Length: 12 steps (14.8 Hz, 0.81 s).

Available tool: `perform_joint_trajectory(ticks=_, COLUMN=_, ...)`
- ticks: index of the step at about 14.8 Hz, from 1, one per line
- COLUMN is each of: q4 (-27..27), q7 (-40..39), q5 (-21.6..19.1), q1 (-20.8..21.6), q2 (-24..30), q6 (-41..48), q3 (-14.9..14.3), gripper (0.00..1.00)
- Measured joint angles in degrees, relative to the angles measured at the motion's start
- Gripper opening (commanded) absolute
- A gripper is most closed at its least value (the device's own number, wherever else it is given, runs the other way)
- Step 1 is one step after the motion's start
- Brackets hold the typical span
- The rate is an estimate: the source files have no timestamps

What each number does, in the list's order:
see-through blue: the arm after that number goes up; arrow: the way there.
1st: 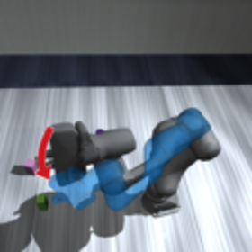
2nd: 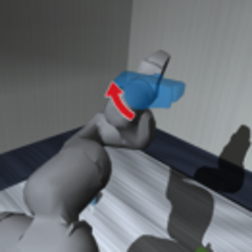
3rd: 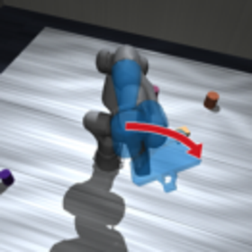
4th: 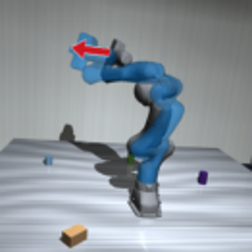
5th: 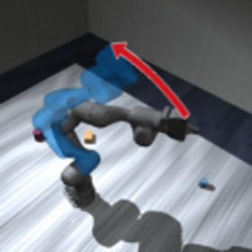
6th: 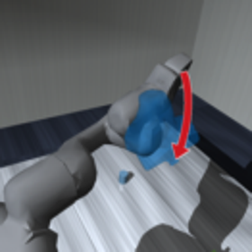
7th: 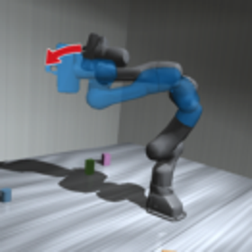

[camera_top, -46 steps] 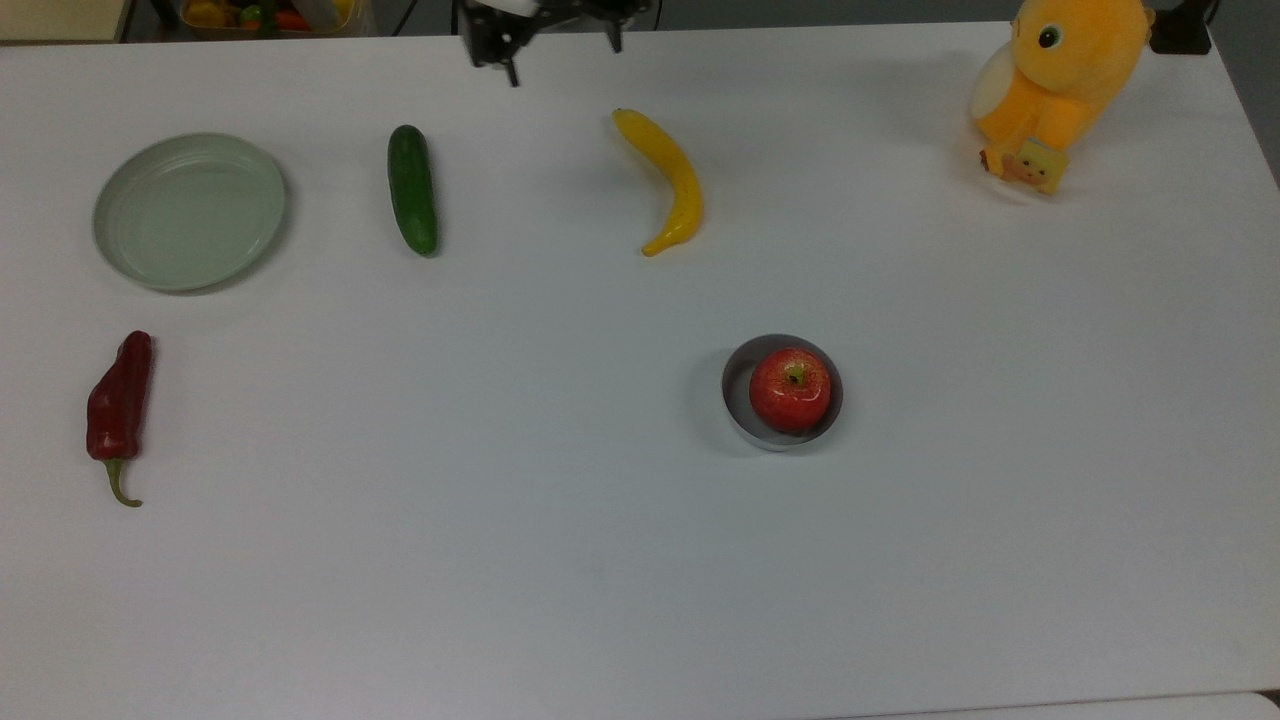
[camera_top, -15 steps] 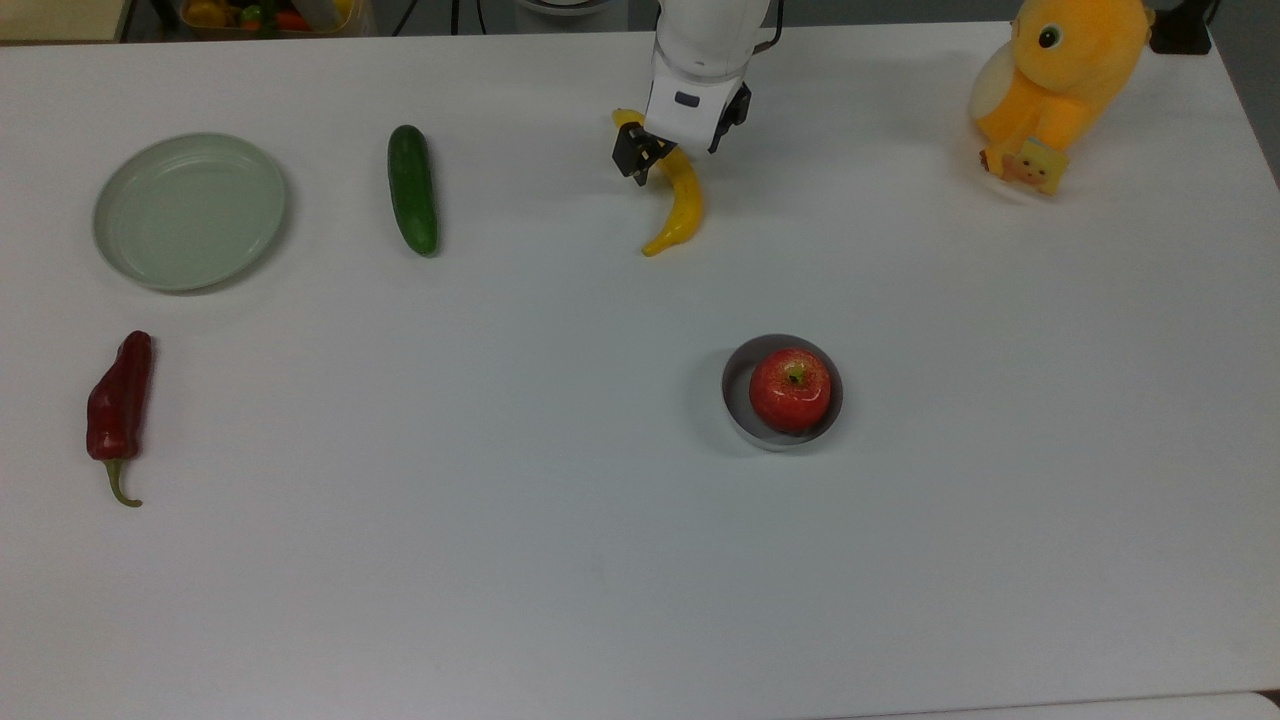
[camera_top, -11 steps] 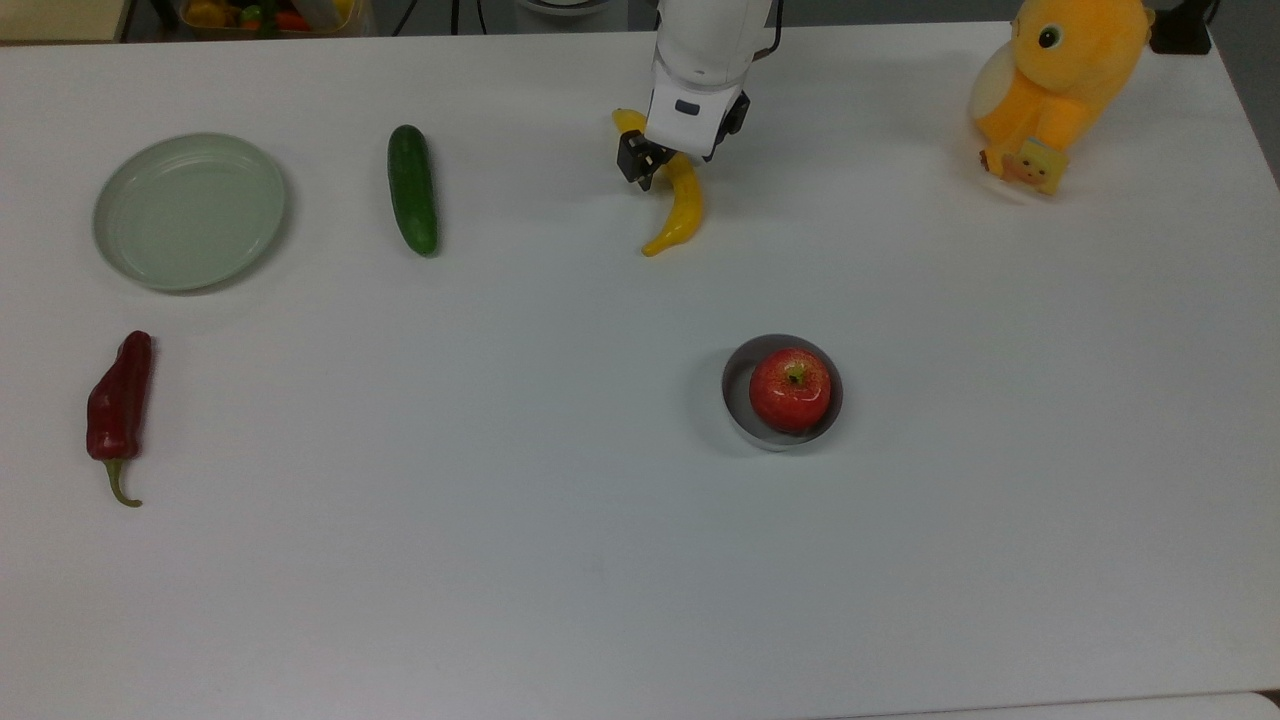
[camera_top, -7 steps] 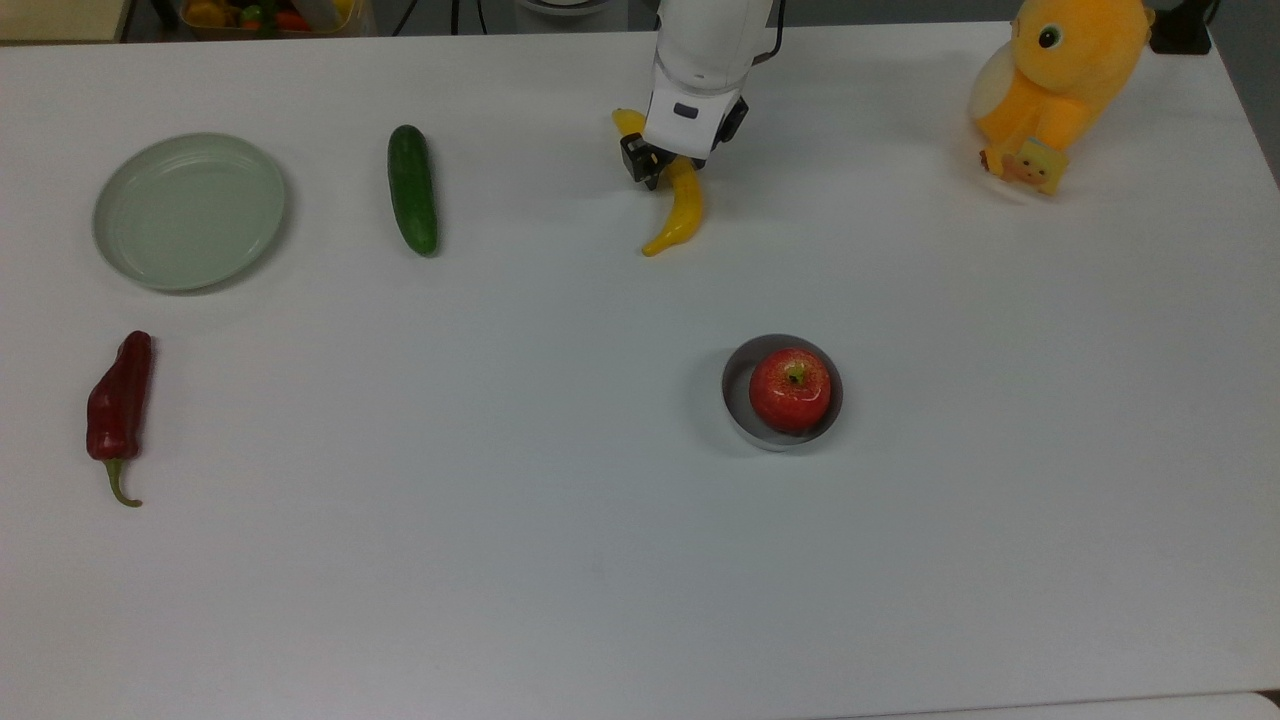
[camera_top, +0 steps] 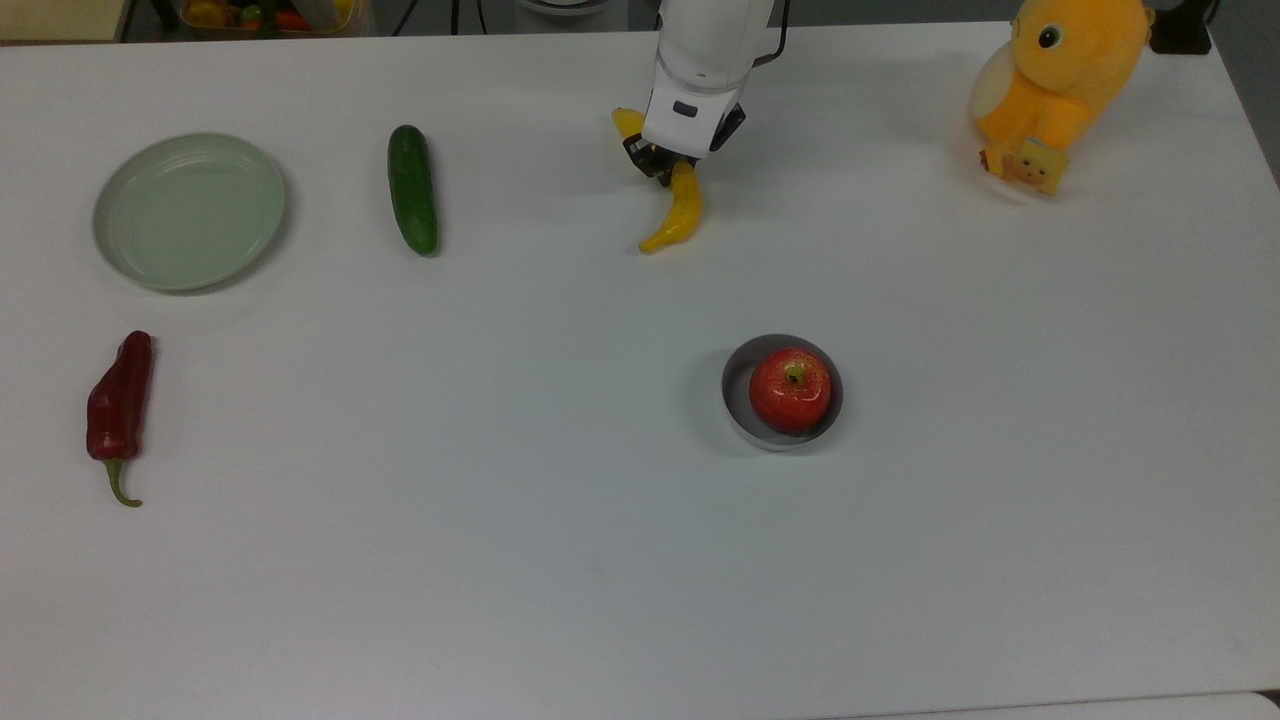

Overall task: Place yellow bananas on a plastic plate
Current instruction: 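Close the gripper on the banana's stem end, then lift the banana and carry it over the pale green plate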

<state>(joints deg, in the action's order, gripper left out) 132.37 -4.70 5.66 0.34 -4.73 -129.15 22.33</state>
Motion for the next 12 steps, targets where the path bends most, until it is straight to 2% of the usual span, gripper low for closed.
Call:
perform_joint_trajectory(ticks=4, q4=-1.0, q7=1.9, q5=0.0, q1=0.0, q2=0.6, q6=1.5, q3=0.0, gripper=0.0)
perform_joint_trajectory(ticks=7, q4=-5.8, q7=3.0, q5=0.0, q1=-0.2, q2=2.8, q6=8.6, q3=-0.5, gripper=0.0)
perform_joint_trajectory(ticks=9, q4=-10.0, q7=3.0, q5=-0.9, q1=-0.3, q2=4.5, q6=13.5, q3=-2.1, gripper=0.0)
perform_joint_trajectory(ticks=12, q4=-17.3, q7=2.7, q5=-2.9, q1=-0.3, q2=5.8, q6=20.2, q3=-6.7, gripper=0.0)
